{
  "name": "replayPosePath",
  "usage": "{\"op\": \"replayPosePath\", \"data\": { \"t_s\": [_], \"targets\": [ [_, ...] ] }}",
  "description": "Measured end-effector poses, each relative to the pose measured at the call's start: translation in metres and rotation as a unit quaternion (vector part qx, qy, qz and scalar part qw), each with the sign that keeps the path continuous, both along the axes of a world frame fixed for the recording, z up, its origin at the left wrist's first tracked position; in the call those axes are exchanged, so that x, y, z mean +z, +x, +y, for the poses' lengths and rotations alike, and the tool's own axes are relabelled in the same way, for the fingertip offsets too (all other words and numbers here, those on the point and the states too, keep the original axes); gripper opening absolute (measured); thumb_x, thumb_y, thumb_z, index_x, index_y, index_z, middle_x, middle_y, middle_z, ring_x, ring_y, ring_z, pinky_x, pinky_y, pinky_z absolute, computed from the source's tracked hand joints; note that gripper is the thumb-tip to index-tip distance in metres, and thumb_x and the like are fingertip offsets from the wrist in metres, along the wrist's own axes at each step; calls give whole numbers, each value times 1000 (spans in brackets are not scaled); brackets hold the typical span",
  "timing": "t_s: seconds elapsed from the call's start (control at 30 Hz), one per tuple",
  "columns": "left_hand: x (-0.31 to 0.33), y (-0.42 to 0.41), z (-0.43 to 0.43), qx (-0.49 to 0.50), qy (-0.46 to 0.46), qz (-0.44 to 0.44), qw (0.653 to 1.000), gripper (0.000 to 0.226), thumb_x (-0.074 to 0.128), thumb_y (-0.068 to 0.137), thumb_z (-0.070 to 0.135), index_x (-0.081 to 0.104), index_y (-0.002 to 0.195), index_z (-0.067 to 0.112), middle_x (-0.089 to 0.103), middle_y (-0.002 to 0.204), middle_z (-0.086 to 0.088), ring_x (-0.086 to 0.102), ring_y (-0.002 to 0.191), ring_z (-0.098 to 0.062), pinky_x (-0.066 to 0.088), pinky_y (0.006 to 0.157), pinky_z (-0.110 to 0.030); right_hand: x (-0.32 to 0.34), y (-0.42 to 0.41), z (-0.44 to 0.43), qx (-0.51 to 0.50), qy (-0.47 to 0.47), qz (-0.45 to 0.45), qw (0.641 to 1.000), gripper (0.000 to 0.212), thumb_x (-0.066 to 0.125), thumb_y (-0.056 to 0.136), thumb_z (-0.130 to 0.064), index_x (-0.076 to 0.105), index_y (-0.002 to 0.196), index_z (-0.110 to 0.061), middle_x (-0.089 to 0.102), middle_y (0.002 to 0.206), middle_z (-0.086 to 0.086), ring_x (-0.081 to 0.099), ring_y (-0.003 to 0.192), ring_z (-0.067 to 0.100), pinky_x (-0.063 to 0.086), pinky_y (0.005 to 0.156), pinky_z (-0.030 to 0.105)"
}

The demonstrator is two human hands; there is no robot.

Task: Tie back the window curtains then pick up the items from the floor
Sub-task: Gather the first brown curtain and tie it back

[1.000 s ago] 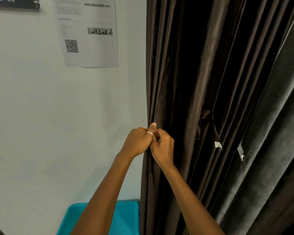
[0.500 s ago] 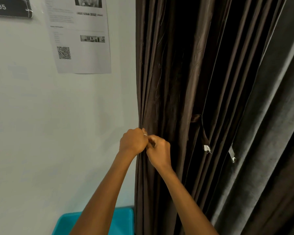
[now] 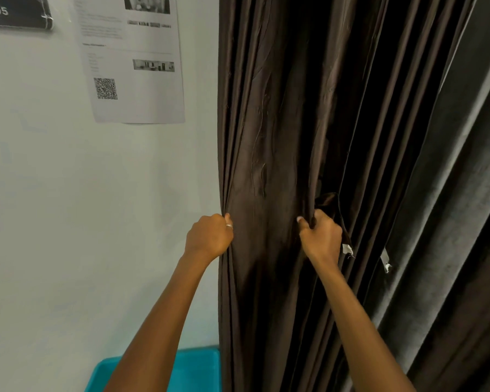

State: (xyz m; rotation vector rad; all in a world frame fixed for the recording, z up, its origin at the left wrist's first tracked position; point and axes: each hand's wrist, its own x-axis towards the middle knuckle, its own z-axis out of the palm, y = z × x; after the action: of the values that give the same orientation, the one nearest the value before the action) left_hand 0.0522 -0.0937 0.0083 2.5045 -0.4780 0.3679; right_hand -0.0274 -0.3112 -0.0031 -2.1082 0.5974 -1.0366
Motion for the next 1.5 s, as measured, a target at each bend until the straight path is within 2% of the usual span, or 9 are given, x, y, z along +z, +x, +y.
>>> {"op": "replayPosePath", "data": {
  "t_s": [0.1, 0.3, 0.4, 0.5, 0.77, 1.2, 1.37, 1.43, 1.5],
  "targets": [
    [2, 7, 14, 9, 3, 5, 1000, 52, 27, 108, 41, 55, 75, 13, 57, 69, -1, 62, 71, -23, 55, 73, -36, 3, -3, -28, -31, -28, 7, 999, 32, 69, 95, -23, 52, 73, -8, 59, 67, 6, 63, 69, 32, 45, 62, 31],
    [-1, 3, 10, 11, 8, -9, 1000, 53, 27, 108, 41, 55, 73, 13, 58, 70, -2, 62, 69, -22, 54, 69, -34, -12, -7, -17, -38, -65, -27, 997, 33, 69, 93, -16, 47, 69, -11, 54, 61, 5, 55, 58, 27, 40, 55, 30],
    [-3, -5, 1, 0, 17, -19, 1000, 54, 27, 108, 41, 48, 65, 17, 56, 67, -1, 62, 68, -23, 53, 68, -34, -23, -9, 7, -9, -86, -57, 995, 35, 68, 94, -13, 44, 69, -16, 50, 63, 0, 46, 52, 12, 30, 48, 22],
    [-2, -16, -12, -18, 22, -30, 999, 54, 27, 108, 42, 53, 69, 13, 58, 70, -4, 62, 70, -26, 53, 70, -36, -28, -6, 35, 26, -111, -58, 992, 32, 67, 95, -12, 47, 72, -19, 50, 70, -4, 45, 54, 7, 30, 50, 16],
    [-2, -25, -29, -56, 7, -30, 998, 53, 28, 107, 41, 56, 74, 12, 62, 75, -6, 62, 71, -26, 49, 67, -35, -33, 10, 83, 118, -104, -86, 984, 36, 63, 94, -4, 42, 70, -21, 48, 69, -2, 45, 57, 10, 30, 52, 20],
    [-7, -26, -25, -79, -51, 18, 995, 59, 27, 107, 46, 63, 74, 13, 61, 68, -1, 62, 67, -19, 47, 63, -30, -35, 13, 87, 124, -86, -96, 984, 29, 65, 95, -6, 51, 73, -18, 48, 70, -8, 43, 56, -1, 29, 51, 10],
    [-14, -27, -31, -97, -123, -1, 988, 50, 34, 107, 42, 70, 85, 14, 57, 106, -2, 55, 82, -9, 40, 71, -20, -34, 9, 88, 121, -81, -97, 985, 26, 64, 96, -7, 54, 75, -18, 49, 71, -9, 46, 58, -2, 32, 52, 8],
    [-14, -29, -33, -111, -141, 3, 984, 49, 37, 107, 40, 67, 80, 13, 58, 98, -4, 55, 76, -9, 40, 68, -18, -36, 10, 86, 121, -78, -92, 985, 25, 63, 97, -7, 55, 75, -16, 50, 71, -9, 47, 58, -1, 33, 53, 9],
    [-14, -30, -32, -123, -165, 21, 978, 50, 42, 105, 41, 63, 73, 9, 61, 81, -6, 59, 67, -14, 49, 65, -28, -37, 10, 83, 117, -71, -88, 987, 19, 63, 97, -7, 61, 79, -11, 53, 74, -8, 50, 60, 0, 34, 54, 8]
  ]
}}
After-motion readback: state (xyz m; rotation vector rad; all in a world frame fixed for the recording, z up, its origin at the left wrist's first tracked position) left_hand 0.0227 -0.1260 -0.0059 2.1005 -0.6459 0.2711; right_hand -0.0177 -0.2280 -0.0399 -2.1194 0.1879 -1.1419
